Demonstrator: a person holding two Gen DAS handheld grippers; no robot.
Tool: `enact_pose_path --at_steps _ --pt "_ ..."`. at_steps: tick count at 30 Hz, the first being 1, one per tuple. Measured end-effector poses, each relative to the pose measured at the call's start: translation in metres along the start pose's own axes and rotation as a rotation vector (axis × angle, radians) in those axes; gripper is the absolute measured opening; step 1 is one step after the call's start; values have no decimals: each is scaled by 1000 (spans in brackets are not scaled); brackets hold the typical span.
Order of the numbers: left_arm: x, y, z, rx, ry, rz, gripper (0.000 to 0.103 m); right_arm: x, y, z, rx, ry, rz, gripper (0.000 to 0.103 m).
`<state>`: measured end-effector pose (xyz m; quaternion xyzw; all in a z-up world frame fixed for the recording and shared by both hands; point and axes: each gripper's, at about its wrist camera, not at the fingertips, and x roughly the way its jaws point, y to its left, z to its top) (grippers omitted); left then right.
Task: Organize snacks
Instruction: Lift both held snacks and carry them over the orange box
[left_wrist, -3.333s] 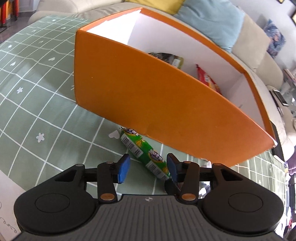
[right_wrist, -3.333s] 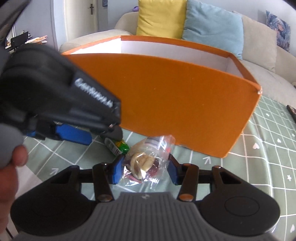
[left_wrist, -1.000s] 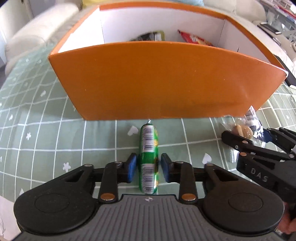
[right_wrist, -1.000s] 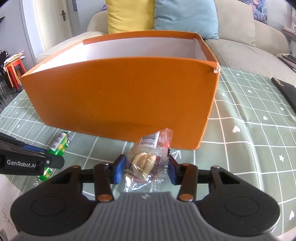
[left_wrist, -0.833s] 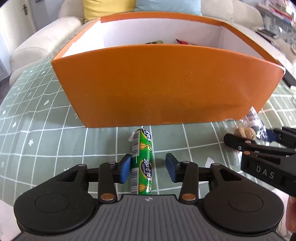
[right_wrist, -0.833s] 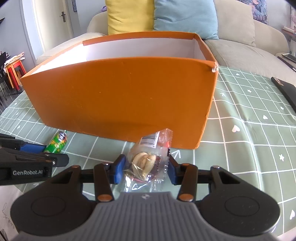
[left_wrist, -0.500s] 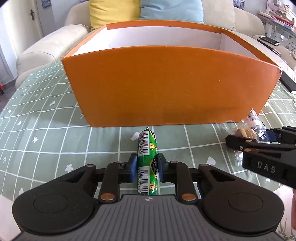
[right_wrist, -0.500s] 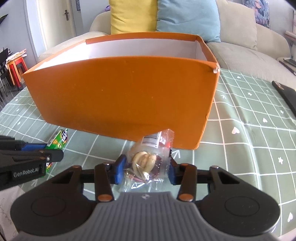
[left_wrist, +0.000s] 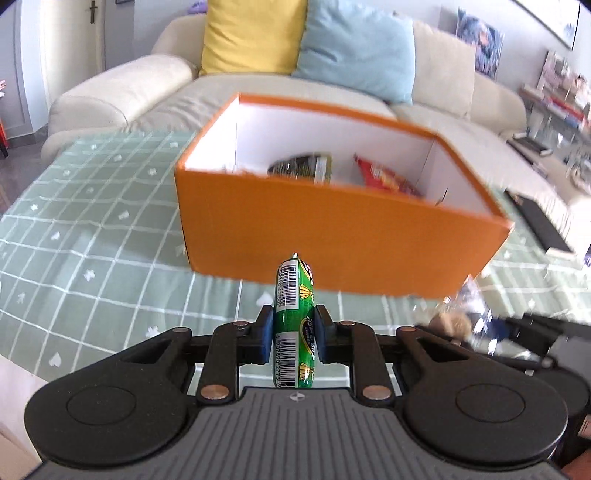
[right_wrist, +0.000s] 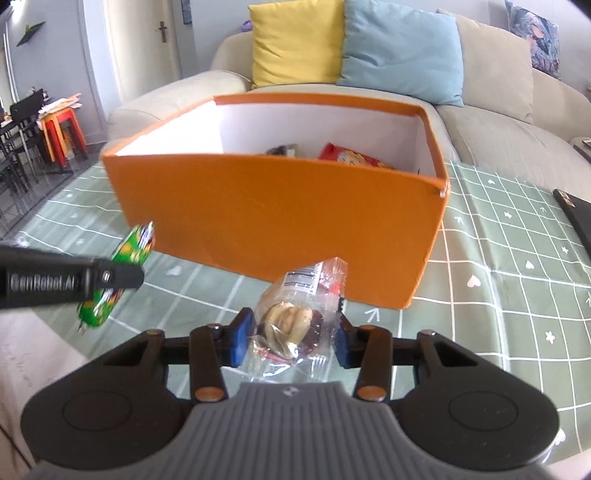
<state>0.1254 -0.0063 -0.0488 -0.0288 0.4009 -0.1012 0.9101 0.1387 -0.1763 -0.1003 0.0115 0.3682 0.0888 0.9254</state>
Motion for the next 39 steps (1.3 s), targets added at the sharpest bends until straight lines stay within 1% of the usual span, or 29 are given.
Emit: enact_pose_path --at_steps 2,6,11,18,23,26,30,35,39 --pt "-8 -1 7 -9 -20 -15 24 -13 1 3 5 -23 19 42" --pt "-22 -7 21 5 -58 -38 24 -38 10 15 -31 -98 42 42" --pt "-32 -13 45 22 -104 -51 24 -58 12 37 -56 -156 27 42" --pt "-32 -22 79 30 -158 -68 24 -62 -5 77 -55 -189 -10 42" --pt "-20 -30 104 43 -169 -64 24 -57 -14 106 -74 -207 -22 42" --pt "-7 -35 115 53 -147 -60 24 -45 -19 121 -83 -188 -40 42" --pt "18 -40 126 82 -104 -41 24 -14 -25 138 -81 -107 -61 42" --pt "52 -41 133 101 -32 -18 24 23 -33 146 -91 -10 -75 42" --pt "76 -37 129 92 33 -3 24 47 -35 145 -124 56 -103 42"
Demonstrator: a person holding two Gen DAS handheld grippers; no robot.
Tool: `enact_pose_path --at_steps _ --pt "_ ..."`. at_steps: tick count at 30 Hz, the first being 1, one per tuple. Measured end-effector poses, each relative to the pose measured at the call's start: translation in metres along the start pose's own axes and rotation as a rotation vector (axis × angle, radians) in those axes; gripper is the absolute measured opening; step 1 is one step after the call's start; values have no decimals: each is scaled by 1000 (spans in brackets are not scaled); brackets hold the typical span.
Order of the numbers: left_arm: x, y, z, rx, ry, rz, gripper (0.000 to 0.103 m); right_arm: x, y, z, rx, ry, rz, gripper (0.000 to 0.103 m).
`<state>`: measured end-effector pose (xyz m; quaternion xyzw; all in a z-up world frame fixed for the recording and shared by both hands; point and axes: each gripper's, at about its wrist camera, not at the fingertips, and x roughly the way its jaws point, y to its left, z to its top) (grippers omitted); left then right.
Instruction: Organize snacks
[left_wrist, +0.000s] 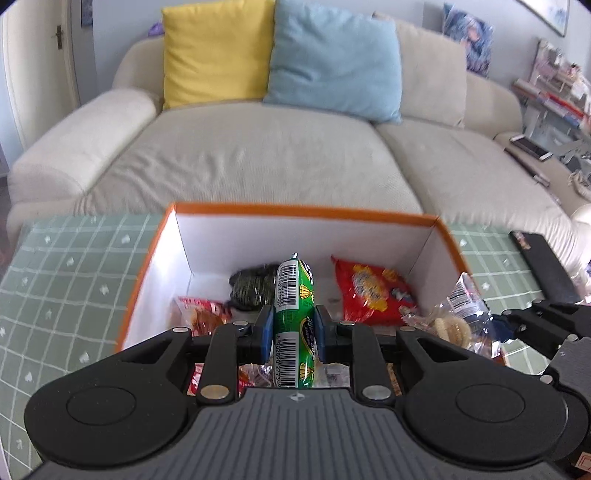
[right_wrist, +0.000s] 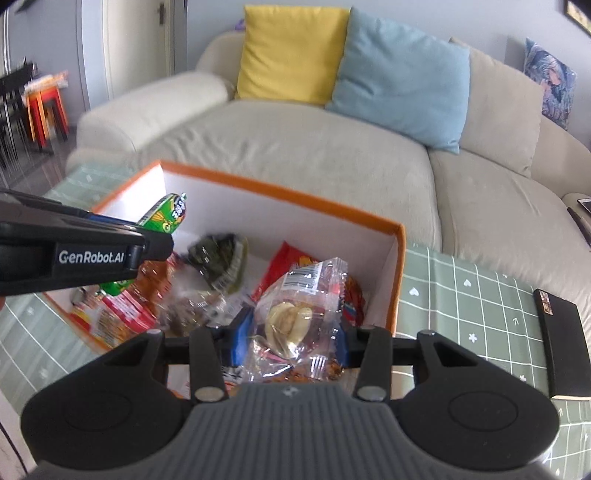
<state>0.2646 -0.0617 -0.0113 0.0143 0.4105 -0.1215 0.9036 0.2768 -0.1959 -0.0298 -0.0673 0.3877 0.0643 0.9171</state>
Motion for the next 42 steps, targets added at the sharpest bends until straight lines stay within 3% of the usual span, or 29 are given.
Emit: enact_pose_path --at_steps 5,16,19,24,26,30,36,42 --pt "20 2 -5 7 57 38 24 24 -2 -2 -12 66 -18 42" --pt "43 -1 -6 42 170 81 25 46 4 -5 -56 114 -23 44" --pt "40 -3 -7 54 159 86 25 44 5 -5 -65 109 -22 44" --pt "35 -3 -5 64 170 92 43 38 8 -4 -80 101 -36 47" --pt "30 -2 -4 60 155 105 52 32 10 -2 -93 85 -39 65" --pt "14 -4 -1 81 113 127 75 17 14 1 -124 50 -40 72" --pt "-23 -7 7 145 23 191 78 -13 16 8 -147 -10 -48 88" --pt "-82 -8 3 169 -155 248 86 -61 16 15 -128 -118 -52 91"
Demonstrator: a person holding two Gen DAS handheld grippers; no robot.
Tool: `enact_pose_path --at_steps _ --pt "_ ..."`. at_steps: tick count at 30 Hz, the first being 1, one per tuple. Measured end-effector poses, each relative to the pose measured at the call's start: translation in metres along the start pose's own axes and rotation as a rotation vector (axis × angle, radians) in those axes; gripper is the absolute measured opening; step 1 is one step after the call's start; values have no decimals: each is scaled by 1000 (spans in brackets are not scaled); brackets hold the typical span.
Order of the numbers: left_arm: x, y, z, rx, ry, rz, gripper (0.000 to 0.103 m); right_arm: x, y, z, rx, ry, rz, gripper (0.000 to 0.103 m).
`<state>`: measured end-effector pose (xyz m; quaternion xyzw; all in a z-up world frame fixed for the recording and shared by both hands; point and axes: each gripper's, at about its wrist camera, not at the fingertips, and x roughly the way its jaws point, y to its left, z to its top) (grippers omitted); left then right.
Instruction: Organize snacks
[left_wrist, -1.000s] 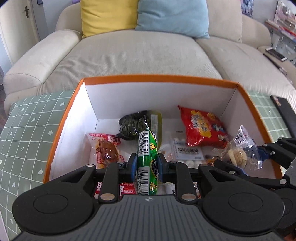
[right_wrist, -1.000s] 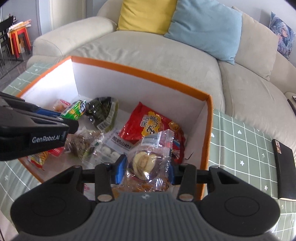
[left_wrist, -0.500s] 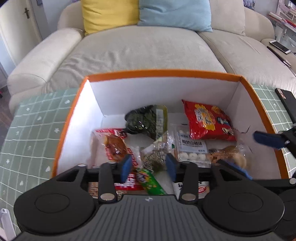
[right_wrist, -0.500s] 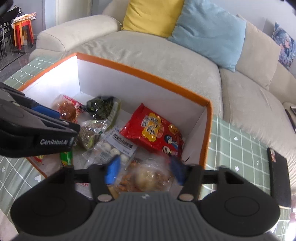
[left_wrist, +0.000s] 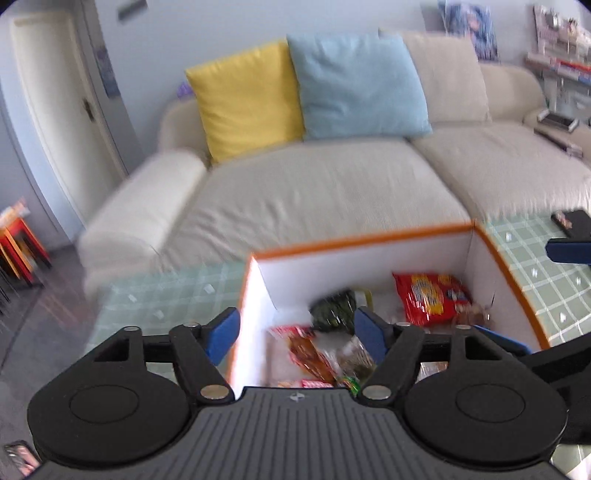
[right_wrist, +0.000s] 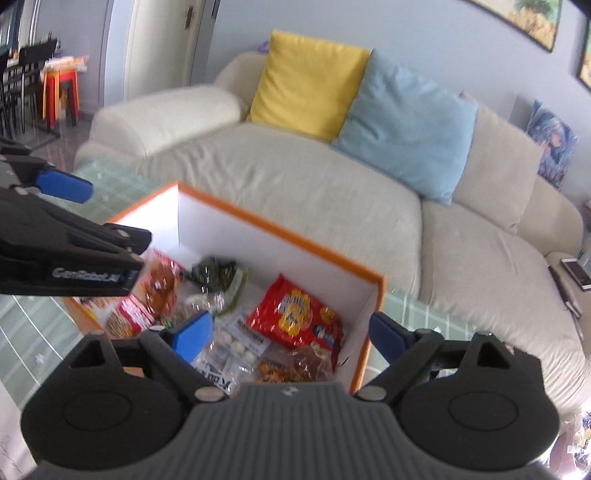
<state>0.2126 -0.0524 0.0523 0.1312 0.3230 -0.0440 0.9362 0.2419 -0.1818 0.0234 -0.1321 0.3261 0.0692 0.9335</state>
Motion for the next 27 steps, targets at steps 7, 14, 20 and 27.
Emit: enact_pose_path --at_steps 7,14,20,27 --pt "-55 10 -15 -21 -145 -1 87 -62 -6 -3 114 -118 -12 99" --pt "-89 19 -32 -36 -233 -15 90 -120 -9 -25 203 -216 -22 99" --pt "-106 19 -50 -84 -270 -27 90 -155 4 -54 246 -278 -61 99" --pt "-100 15 -78 -156 -244 -71 90 -158 24 -84 247 -270 -37 99"
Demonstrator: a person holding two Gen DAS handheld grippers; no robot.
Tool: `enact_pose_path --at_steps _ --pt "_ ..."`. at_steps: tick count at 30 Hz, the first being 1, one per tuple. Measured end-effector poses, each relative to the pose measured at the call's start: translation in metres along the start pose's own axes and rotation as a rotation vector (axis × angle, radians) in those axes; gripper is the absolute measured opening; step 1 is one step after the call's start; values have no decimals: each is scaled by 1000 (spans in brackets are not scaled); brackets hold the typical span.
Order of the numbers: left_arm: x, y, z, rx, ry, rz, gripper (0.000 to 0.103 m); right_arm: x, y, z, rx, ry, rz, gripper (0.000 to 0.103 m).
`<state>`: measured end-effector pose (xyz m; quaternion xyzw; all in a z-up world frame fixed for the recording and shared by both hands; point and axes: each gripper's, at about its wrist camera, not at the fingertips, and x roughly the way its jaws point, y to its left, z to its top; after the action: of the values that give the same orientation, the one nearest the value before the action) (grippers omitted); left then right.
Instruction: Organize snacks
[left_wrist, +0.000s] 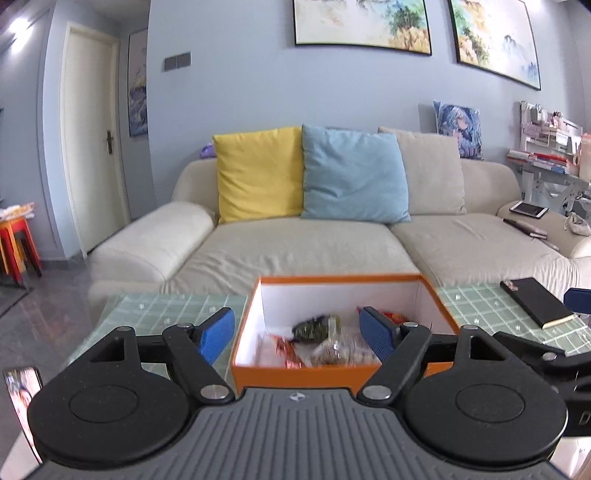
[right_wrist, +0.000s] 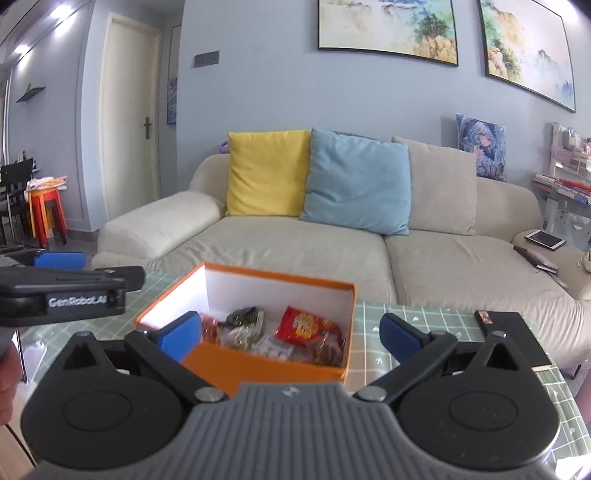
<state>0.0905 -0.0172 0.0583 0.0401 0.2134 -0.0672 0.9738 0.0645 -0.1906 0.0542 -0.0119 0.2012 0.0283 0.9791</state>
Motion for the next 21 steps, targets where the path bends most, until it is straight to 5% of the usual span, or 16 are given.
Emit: enact_pose_path --at_steps 10,21 --pt "21 -7 -38 48 149 36 90 28 2 -36 16 106 11 99" --pt "19 -14 -44 71 171 41 90 33 -10 -40 59 107 -8 99"
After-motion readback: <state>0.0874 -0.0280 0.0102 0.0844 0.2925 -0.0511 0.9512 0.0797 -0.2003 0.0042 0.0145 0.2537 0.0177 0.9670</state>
